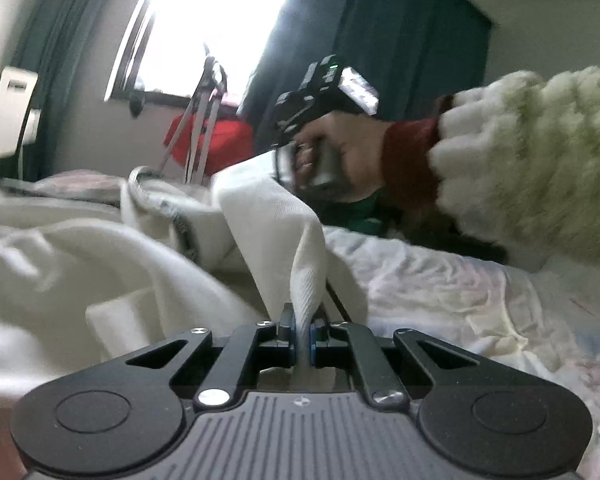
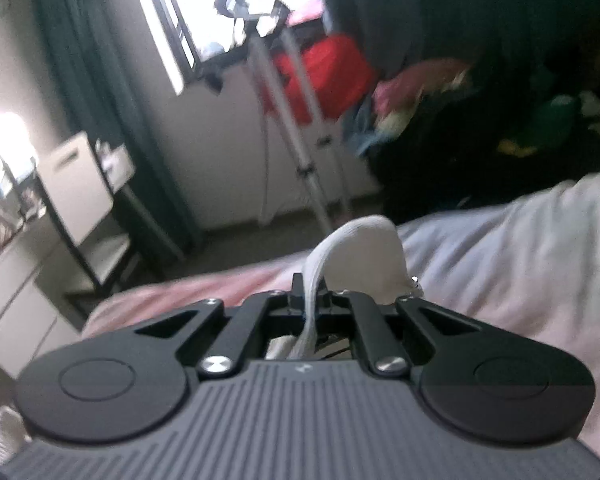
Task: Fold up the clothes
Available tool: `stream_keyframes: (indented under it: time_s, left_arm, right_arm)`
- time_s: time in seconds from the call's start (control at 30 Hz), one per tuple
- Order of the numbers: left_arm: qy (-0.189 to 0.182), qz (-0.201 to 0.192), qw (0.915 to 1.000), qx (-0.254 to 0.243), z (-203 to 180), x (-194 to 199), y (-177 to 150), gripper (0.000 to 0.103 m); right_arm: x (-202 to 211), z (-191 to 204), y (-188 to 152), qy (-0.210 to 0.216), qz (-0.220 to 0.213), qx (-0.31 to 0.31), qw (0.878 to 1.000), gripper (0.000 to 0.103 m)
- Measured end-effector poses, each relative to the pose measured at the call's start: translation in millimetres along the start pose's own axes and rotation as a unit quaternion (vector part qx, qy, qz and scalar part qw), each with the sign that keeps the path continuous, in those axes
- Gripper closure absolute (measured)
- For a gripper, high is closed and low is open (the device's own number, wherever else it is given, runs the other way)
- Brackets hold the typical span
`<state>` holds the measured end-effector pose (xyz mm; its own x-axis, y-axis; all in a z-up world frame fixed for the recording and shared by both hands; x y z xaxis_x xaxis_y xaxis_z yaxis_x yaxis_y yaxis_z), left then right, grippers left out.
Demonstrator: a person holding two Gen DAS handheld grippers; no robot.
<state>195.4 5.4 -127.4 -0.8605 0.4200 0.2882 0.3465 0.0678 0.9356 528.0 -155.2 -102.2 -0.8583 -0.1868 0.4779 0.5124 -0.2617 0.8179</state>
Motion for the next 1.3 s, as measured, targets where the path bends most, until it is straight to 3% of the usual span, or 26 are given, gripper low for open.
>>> stream_keyframes:
  time_s: [0.1,0.2,0.3,0.43,0.63,0.73,0.9,1.03,1.07,1.1,1.2,1.3]
  left_arm:
    - [-0.001,-0.023,0.9992,-0.032,-15,9,4,0.096]
    - [0.002,-0.020,0.9972,-0.072,-33,8,1,0.095]
    - [-0.012,-0.008,0.9957,-0.092,-52,5,-4,0.094]
    - [-0.011,0.030,0.9935,-0.109,-66,-4,-18,0.093]
    - [0.004,0.076,0.9890,-0.127,-67,-17,-38,0.090]
    - [0.014,0.090,0.9877,-0.127,-63,-15,-45,0.089]
    - [0.030,0.100,0.9846,-0.140,-69,-6,-54,0.086]
    - [0.044,0.111,0.9786,-0.168,-76,1,-63,0.082]
    - [0.045,0.112,0.9771,-0.175,-77,1,-64,0.082]
    - [0.044,0.110,0.9771,-0.176,-78,1,-64,0.082]
    - [0.044,0.111,0.9784,-0.169,-76,0,-65,0.082]
    - [0.044,0.111,0.9795,-0.162,-74,-1,-65,0.081]
  right_arm:
    - [58,-32,41,-0.009,-0.062,-0.018,0.998,0.098]
    - [128,-84,67,-0.024,-0.130,-0.058,0.990,0.097]
    - [193,-150,54,-0.057,-0.158,-0.108,0.980,0.097]
    - [261,-245,-8,-0.084,-0.153,-0.212,0.962,0.097]
    - [301,-350,-147,-0.117,-0.066,-0.378,0.916,0.097]
    - [305,-371,-192,-0.114,-0.023,-0.446,0.888,0.097]
    - [296,-375,-203,-0.095,-0.014,-0.463,0.881,0.094]
    - [295,-373,-219,-0.078,-0.012,-0.499,0.863,0.092]
    - [296,-373,-222,-0.074,-0.014,-0.509,0.857,0.089]
    - [296,-373,-224,-0.071,-0.016,-0.522,0.850,0.077]
    - [296,-374,-228,-0.054,-0.032,-0.555,0.829,0.056]
    - [294,-372,-222,-0.050,-0.040,-0.545,0.836,0.055]
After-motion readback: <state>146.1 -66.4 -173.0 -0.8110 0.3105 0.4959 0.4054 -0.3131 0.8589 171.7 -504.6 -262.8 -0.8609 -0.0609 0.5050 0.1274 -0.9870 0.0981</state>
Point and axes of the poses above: each gripper's, at about its wrist camera, not at the fingertips, and x roughly against the way its jaws point, z to its left, y to its top, the point moved 8 cm from there along -x, roughly the way its jaws point, and after that the axes turned 1 degree about z, right-handed, at the moved point
